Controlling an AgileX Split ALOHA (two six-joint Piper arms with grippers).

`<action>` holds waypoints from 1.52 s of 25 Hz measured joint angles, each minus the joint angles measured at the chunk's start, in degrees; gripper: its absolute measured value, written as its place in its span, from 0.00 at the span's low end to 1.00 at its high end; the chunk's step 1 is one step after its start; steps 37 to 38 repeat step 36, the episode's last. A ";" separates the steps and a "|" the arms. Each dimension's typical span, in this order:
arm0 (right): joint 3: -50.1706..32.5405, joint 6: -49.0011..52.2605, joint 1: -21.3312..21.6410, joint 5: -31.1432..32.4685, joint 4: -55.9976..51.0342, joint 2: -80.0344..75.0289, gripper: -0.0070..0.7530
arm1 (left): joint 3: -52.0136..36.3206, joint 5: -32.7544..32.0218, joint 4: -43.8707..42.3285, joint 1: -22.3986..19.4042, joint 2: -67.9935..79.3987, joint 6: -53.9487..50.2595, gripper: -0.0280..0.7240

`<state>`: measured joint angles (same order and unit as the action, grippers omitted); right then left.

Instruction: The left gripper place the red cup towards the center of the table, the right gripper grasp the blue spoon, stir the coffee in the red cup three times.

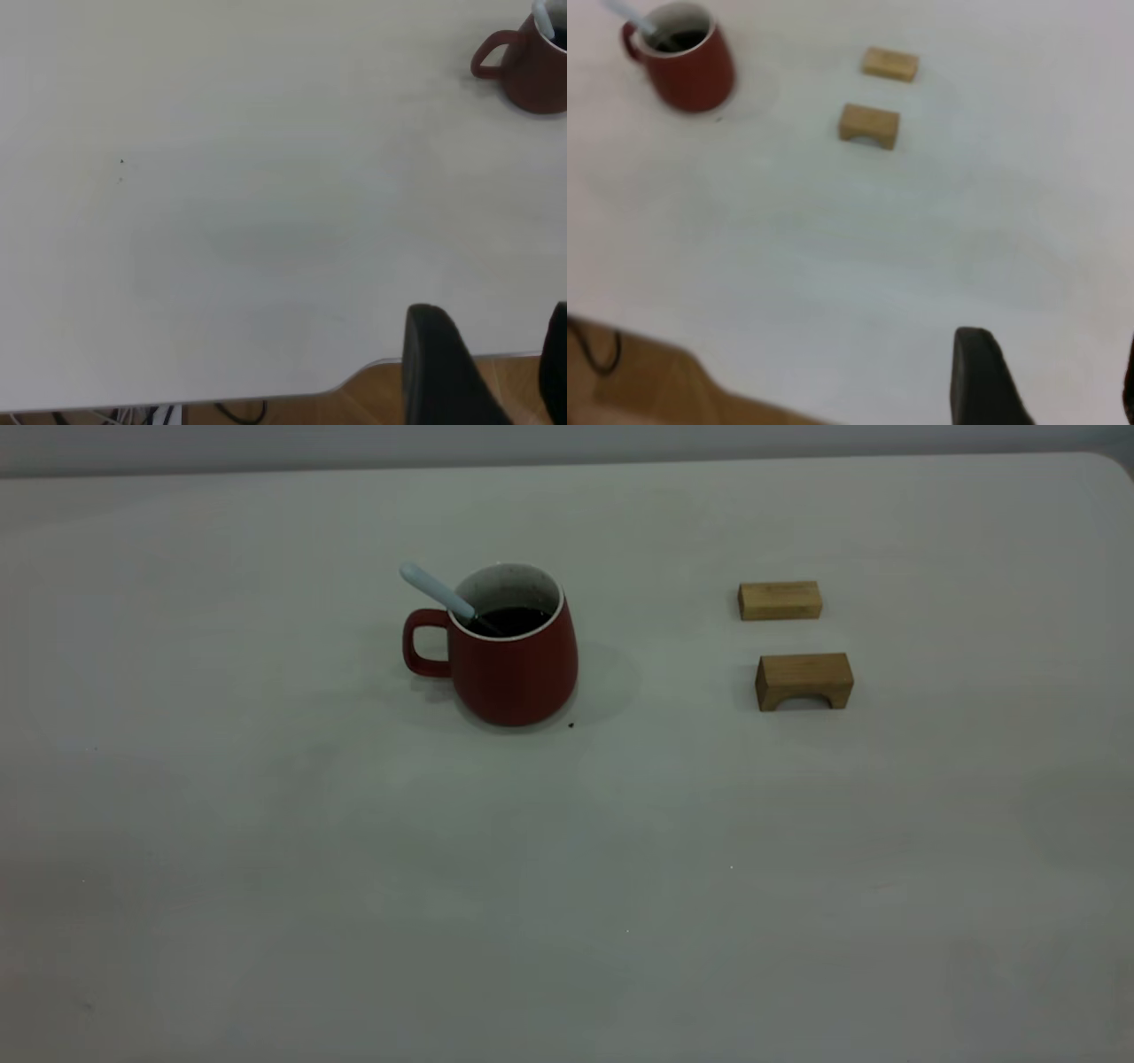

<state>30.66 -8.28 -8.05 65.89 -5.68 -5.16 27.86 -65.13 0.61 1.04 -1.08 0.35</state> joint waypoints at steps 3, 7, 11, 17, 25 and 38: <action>-2.91 0.58 2.29 -0.87 0.19 3.15 0.56 | 0.00 0.00 0.00 0.00 0.00 0.00 0.50; -3.76 1.33 4.18 -0.80 0.82 3.95 0.56 | 0.00 0.00 0.00 0.00 0.00 0.00 0.50; -3.76 1.58 4.26 -0.80 0.86 3.97 0.56 | 0.00 0.00 0.00 0.00 0.00 0.00 0.50; -3.76 1.64 4.44 -0.80 0.86 3.97 0.56 | 0.00 0.00 0.00 0.00 0.00 0.00 0.50; -3.76 1.71 4.44 -0.80 0.86 3.97 0.56 | 0.00 0.00 0.00 0.00 0.00 0.00 0.50; -3.76 1.71 4.44 -0.80 0.86 3.97 0.56 | 0.00 0.00 0.00 0.00 0.00 0.00 0.50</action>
